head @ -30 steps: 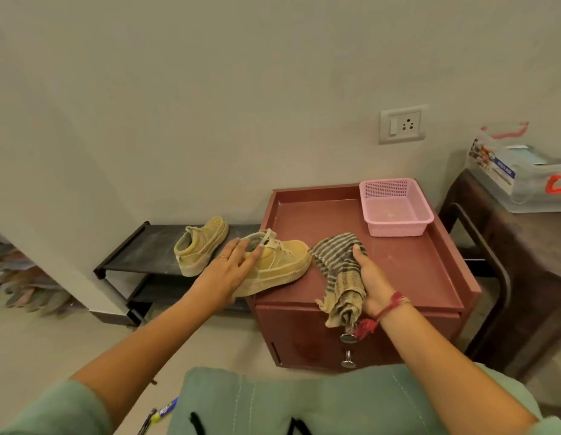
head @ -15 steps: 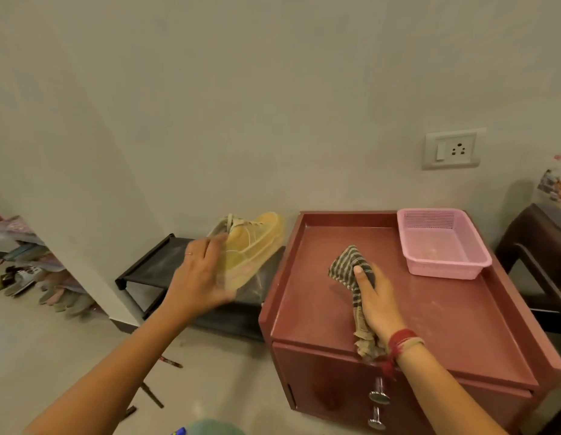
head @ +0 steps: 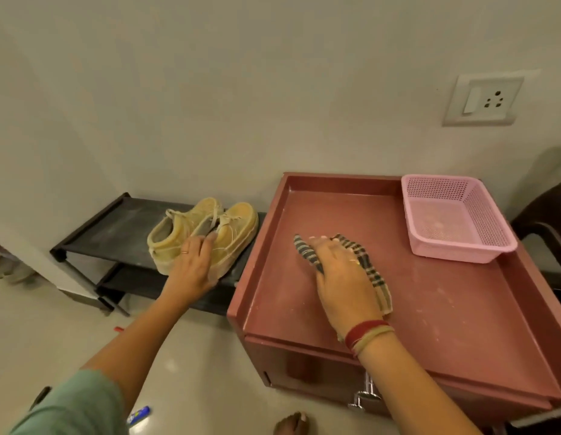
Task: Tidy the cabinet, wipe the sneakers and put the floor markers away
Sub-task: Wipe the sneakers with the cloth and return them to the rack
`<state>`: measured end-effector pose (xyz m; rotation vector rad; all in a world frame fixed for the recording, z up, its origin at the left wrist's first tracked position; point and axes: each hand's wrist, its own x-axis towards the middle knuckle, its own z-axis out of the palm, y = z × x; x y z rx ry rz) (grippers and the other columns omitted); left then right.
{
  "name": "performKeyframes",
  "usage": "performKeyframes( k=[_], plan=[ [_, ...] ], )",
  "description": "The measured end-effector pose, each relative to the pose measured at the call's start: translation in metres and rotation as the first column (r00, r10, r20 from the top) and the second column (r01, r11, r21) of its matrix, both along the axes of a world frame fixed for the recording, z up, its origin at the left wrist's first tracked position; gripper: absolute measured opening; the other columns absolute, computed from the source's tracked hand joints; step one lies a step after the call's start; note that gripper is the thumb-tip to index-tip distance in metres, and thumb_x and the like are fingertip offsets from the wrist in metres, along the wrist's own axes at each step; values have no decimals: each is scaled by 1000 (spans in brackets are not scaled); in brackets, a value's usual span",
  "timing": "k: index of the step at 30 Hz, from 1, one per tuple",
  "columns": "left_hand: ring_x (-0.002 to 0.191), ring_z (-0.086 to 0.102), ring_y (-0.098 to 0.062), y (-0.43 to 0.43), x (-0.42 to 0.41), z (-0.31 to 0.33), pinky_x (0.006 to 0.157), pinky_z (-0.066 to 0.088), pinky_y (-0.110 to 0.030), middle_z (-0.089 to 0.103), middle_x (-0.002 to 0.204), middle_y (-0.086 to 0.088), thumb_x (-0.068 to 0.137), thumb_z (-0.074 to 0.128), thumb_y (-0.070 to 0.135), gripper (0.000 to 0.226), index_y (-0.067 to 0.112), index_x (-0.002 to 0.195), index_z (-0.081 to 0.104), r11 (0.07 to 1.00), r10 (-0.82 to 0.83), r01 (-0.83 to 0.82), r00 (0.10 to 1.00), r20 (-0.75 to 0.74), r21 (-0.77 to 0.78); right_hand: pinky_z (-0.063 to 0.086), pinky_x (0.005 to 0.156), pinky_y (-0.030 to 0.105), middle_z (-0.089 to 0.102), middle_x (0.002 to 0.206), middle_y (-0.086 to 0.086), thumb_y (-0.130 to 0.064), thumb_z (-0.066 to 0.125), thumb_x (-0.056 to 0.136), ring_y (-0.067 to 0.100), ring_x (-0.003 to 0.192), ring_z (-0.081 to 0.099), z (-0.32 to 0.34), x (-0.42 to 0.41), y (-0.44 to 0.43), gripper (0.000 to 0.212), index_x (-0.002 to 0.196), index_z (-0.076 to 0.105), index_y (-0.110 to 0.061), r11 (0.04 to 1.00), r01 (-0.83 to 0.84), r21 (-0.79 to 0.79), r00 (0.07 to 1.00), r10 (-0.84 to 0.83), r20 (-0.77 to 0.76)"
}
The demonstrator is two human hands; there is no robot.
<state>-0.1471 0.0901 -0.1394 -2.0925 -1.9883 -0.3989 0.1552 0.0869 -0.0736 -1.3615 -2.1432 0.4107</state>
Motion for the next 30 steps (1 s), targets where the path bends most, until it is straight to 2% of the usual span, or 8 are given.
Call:
performKeyframes(
  k=[5,8,11,13,18,21,24,30],
  plan=[
    [111,48,-34,-13,-10,-6,93,47,-45,44,124,-17,67,83,25,90,4,141,36,998,-66,66,998,-14,-8,13,116,47,12,157,5,-32,34,99,24,144,9,-25,-13,-14,49,146,20,-30,981,-83,-173,912,145,384],
    [116,46,-29,-19,-12,3,96,46,-43,43,127,-13,71,80,27,80,8,138,39,996,-91,91,996,16,-7,8,115,53,5,158,6,-38,33,99,27,145,4,-35,-16,-24,51,147,17,-31,961,-73,-266,853,198,483],
    [118,44,-25,-31,-22,10,95,45,-40,43,129,-10,76,69,37,67,13,133,44,997,-72,72,997,36,12,7,116,52,2,158,4,-40,33,99,25,145,2,-36,-14,-27,53,147,14,-32,956,-65,-287,850,204,485],
    [118,43,-25,-38,-38,14,94,44,-41,43,130,-10,76,59,49,70,13,134,43,999,-18,17,999,26,42,6,116,51,2,158,3,-41,32,99,24,145,2,-37,-15,-28,53,147,13,-33,956,-66,-285,852,203,483],
    [134,32,-37,-37,-86,22,109,28,-57,38,140,-16,49,91,45,118,12,145,29,981,186,-189,980,-73,-45,6,116,51,1,158,2,-42,31,99,24,145,0,-37,-20,-26,53,147,11,-34,952,-59,-302,857,203,474],
    [137,30,-37,-29,-97,9,112,26,-53,36,144,-16,46,93,42,124,13,147,25,950,237,-262,959,-155,-167,6,116,51,0,158,2,-42,30,99,24,145,0,-36,-26,-23,53,147,10,-33,951,-60,-302,863,201,464],
    [139,27,-37,-18,-94,-12,112,28,-49,33,146,-17,50,93,37,121,11,146,25,943,291,-299,954,-74,-145,5,117,50,-2,158,2,-41,31,99,24,145,-1,-38,-32,-19,53,147,10,-33,953,-63,-298,863,202,462],
    [109,51,-38,0,-96,-19,100,43,-50,52,112,-19,40,94,40,99,5,119,44,941,322,-336,927,-192,-43,3,117,48,-4,158,1,-41,29,99,23,145,-3,-43,-33,-17,54,148,7,-34,956,-71,-286,858,205,471]
  ],
)
